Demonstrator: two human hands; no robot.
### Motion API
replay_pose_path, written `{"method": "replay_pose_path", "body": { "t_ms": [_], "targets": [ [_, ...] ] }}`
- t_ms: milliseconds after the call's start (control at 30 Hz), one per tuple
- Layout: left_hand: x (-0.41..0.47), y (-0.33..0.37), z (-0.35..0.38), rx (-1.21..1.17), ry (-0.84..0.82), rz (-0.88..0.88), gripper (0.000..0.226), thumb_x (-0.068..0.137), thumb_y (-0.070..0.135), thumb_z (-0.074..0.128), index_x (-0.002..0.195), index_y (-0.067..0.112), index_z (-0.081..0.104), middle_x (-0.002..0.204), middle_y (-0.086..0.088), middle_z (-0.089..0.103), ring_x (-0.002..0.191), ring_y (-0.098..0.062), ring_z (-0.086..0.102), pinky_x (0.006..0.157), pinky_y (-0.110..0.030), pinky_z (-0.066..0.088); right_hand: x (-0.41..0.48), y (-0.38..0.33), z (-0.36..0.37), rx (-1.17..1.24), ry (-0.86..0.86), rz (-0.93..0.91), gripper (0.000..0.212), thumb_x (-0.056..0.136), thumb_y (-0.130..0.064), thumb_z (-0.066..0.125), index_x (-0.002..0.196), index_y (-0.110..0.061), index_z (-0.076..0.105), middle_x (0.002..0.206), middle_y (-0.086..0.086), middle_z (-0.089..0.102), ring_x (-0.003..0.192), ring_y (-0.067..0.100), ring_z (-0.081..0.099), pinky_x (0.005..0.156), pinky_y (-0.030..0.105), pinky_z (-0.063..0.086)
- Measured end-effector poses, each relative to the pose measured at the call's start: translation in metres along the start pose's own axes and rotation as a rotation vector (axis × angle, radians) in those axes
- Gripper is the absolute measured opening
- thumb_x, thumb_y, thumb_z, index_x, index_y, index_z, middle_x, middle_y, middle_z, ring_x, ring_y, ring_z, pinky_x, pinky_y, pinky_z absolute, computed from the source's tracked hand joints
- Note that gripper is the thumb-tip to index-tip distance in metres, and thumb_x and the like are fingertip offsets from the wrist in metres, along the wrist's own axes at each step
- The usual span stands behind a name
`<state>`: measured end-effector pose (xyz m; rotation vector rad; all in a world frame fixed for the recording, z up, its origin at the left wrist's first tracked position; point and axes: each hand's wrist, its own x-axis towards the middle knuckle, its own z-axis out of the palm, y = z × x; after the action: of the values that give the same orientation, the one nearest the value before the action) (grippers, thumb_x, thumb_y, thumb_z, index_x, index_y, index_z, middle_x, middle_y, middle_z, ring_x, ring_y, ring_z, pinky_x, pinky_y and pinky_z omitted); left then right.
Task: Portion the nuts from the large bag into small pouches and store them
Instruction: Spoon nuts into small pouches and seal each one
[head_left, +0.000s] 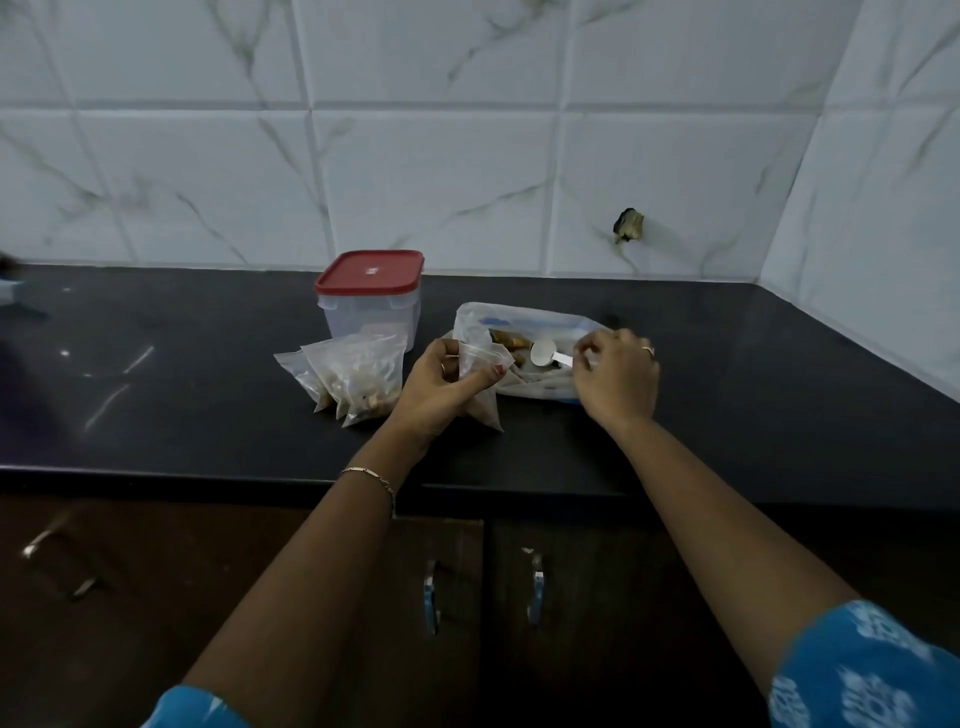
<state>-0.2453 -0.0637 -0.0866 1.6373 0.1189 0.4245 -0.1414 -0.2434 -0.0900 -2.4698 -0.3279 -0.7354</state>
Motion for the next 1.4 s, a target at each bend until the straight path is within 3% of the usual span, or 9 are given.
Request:
{"method": "replay_pose_path", "body": {
  "t_ms": [100,200,300,433,600,933,1133,1267,1400],
  "targets": [
    [-0.001,0.000,0.000,-0.009,0.008,0.013,0.043,0.079,0.022,0.078,0.114,0.012,0.055,0.101,-0.001,0.069,0.084,-0.005,0.068,0.062,-0.014,0.051,-0.010,-0.012,-0.005,0.208,0.137,-0.214,0.016,0.090,-0.017,0.060,0.104,-0.021,0.066,0.108,0.001,0.058,0.103,0.020,0.054,0.087,0.033,0.042],
    [-0.003,0.000,0.001,-0.024,0.020,0.034,0.040,0.080,0.020,0.078,0.112,0.009,0.055,0.094,0.000,0.070,0.079,-0.003,0.069,0.062,-0.015,0.051,-0.015,-0.033,-0.018,0.466,-0.111,-0.436,0.019,0.093,-0.012,0.058,0.107,-0.021,0.068,0.105,-0.006,0.056,0.092,0.003,0.054,0.080,0.016,0.043],
    [-0.003,0.000,0.000,-0.008,0.039,0.054,0.038,0.080,0.024,0.078,0.108,0.010,0.056,0.093,-0.001,0.067,0.080,-0.005,0.067,0.063,-0.018,0.051,-0.008,-0.050,-0.032,0.401,-0.377,-0.539,0.020,0.095,-0.014,0.058,0.109,-0.024,0.069,0.106,-0.008,0.055,0.089,-0.001,0.054,0.080,0.011,0.041],
    [-0.003,0.000,-0.001,-0.010,0.038,0.059,0.041,0.079,0.026,0.078,0.109,0.011,0.055,0.101,-0.007,0.068,0.091,-0.017,0.068,0.072,-0.025,0.055,-0.004,-0.055,-0.035,0.264,-0.429,-0.480,0.016,0.094,-0.016,0.060,0.109,-0.018,0.067,0.113,0.001,0.054,0.096,0.013,0.056,0.087,0.027,0.047],
    [-0.010,0.006,0.003,-0.031,-0.055,0.041,0.049,0.081,0.026,0.076,0.120,0.010,0.052,0.104,-0.001,0.067,0.090,-0.007,0.067,0.064,-0.015,0.052,-0.003,-0.053,-0.044,0.260,-0.387,-0.458,0.015,0.093,-0.006,0.056,0.101,-0.015,0.066,0.098,-0.003,0.058,0.085,0.008,0.054,0.068,0.006,0.038],
    [-0.011,0.006,0.000,-0.073,-0.141,0.014,0.044,0.079,0.023,0.075,0.118,0.020,0.053,0.111,-0.004,0.067,0.102,-0.015,0.065,0.076,-0.023,0.056,0.006,-0.051,-0.066,0.301,-0.482,-0.386,0.010,0.091,-0.017,0.066,0.100,-0.017,0.070,0.088,-0.007,0.069,0.081,0.004,0.064,0.077,0.018,0.048],
    [-0.010,0.006,-0.002,-0.051,-0.175,0.012,0.064,0.069,0.026,0.083,0.125,0.018,0.053,0.119,-0.004,0.064,0.109,-0.016,0.063,0.084,-0.027,0.056,0.003,-0.056,-0.076,0.341,-0.524,-0.418,0.016,0.078,-0.016,0.080,0.092,-0.019,0.074,0.084,-0.015,0.070,0.078,-0.005,0.065,0.072,0.007,0.048],
    [-0.013,0.007,-0.002,-0.085,-0.268,0.017,0.042,0.077,0.017,0.077,0.116,0.018,0.060,0.110,-0.004,0.071,0.104,-0.016,0.068,0.085,-0.026,0.056,0.004,-0.058,-0.075,0.432,-0.446,-0.399,0.016,0.080,-0.007,0.076,0.084,-0.021,0.069,0.079,-0.016,0.068,0.072,-0.009,0.062,0.067,0.007,0.047],
    [-0.012,0.003,-0.002,-0.006,-0.258,0.029,0.044,0.076,0.012,0.078,0.116,0.010,0.061,0.109,-0.014,0.070,0.101,-0.023,0.069,0.085,-0.031,0.057,0.003,-0.052,-0.074,0.560,-0.356,-0.287,0.020,0.080,-0.005,0.076,0.088,-0.015,0.060,0.082,-0.006,0.067,0.073,0.000,0.060,0.061,0.005,0.042]
  ]
}}
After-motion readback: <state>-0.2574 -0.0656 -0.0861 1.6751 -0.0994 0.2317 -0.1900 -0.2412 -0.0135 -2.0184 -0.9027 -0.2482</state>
